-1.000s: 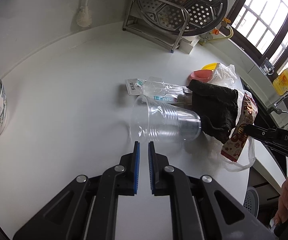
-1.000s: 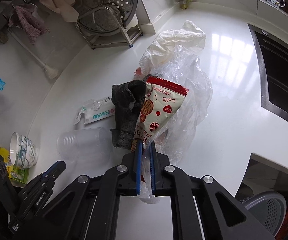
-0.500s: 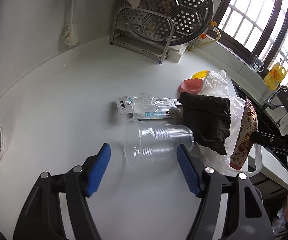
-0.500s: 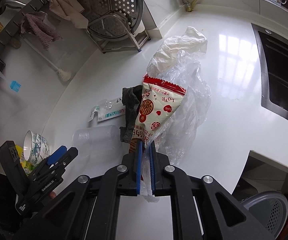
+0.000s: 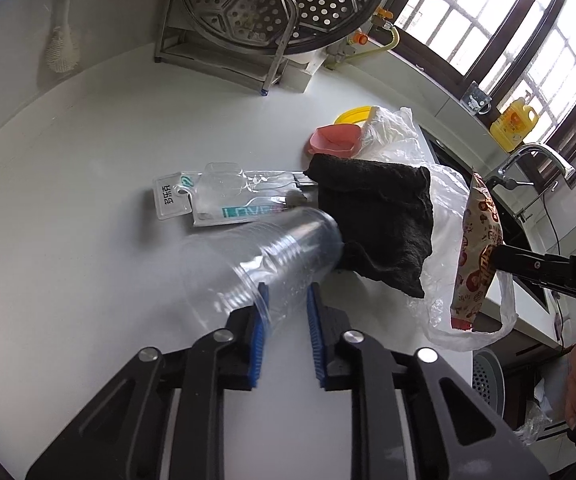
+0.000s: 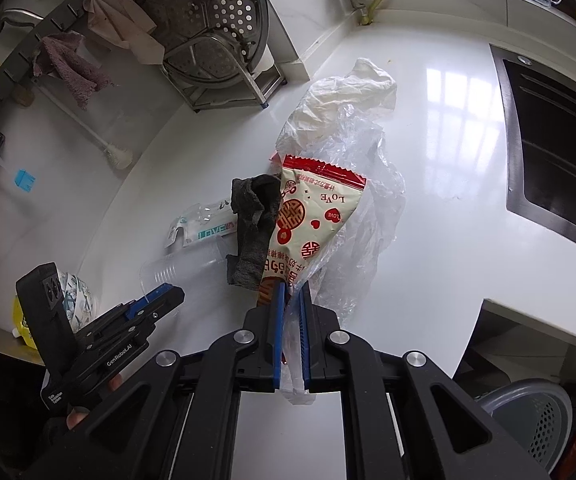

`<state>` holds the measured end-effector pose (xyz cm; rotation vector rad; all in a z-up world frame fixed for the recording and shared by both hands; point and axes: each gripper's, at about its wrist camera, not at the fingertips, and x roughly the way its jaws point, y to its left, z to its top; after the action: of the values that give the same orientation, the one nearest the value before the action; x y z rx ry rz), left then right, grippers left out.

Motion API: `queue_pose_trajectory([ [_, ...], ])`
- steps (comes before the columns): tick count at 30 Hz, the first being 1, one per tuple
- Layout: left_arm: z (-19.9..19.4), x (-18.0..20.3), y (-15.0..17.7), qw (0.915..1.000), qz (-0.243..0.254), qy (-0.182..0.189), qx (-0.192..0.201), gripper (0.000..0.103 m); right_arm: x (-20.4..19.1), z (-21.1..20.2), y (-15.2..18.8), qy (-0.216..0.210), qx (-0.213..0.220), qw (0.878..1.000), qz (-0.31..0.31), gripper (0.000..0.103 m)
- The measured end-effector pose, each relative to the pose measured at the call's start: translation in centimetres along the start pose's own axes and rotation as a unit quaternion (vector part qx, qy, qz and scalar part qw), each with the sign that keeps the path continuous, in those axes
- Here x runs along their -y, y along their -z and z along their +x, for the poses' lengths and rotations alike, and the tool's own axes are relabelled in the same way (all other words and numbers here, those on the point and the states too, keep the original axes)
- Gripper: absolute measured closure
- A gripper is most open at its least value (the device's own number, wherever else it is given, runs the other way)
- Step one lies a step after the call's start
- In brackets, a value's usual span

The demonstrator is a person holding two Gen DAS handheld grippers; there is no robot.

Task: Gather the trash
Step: 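Grasp the clear cup stack with the left tool while the right tool grasps the snack wrapper, then carry the cups and wrapper with both tools over the mesh bin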

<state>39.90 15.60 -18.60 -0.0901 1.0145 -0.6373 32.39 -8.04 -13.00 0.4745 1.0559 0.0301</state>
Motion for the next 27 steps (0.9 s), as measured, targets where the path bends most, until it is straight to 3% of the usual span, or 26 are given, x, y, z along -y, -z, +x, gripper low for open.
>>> queue_pose_trajectory([
  [7,-0.9,0.4,0.0,0.9999,-0.004,-0.006,0.009,0.098,-0.2,-0.7,0.3,-0.009,0.003,1.000,-0.001,0.096],
  [12,-3.6,1.1,0.3,0.9994,-0.008,-0.013,0.031,0.098,-0.1,-2.0,0.5,-0.025,0.007,1.000,-0.003,0.096],
  [21,-7.5,3.1,1.5,0.9984,-0.004,-0.024,0.050,0.098,1.1,-4.4,0.3,-0.118,0.008,0.993,0.032,0.097],
  [27,-8.4,3.9,2.1,0.9984,-0.004,-0.028,0.049,0.098,0.0,-5.2,0.7,-0.069,0.016,0.997,-0.012,0.097],
])
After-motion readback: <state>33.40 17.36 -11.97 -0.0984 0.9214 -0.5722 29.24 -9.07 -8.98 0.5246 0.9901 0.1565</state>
